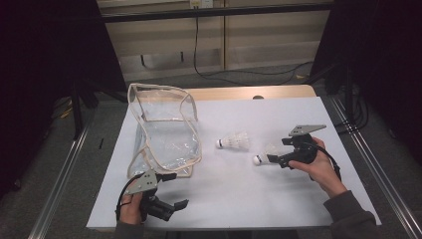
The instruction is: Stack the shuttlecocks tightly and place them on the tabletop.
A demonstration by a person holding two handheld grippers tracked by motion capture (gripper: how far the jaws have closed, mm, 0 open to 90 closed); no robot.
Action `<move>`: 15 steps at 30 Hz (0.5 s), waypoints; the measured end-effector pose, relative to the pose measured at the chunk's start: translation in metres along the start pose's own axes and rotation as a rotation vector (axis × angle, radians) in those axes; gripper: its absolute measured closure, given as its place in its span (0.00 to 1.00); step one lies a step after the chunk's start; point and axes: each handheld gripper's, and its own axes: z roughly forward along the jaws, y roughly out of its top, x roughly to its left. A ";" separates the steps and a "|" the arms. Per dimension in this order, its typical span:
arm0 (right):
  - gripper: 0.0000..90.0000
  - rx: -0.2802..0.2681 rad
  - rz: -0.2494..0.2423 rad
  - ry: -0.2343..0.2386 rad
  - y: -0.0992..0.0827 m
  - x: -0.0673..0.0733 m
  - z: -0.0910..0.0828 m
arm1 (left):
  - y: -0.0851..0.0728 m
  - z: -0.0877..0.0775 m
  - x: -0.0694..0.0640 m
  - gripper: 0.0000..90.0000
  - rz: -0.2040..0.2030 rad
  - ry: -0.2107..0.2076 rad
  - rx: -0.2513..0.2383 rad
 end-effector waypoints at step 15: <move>0.12 -0.010 0.005 0.010 -0.005 0.003 -0.003 | 0.000 0.000 0.000 0.05 0.008 0.002 0.005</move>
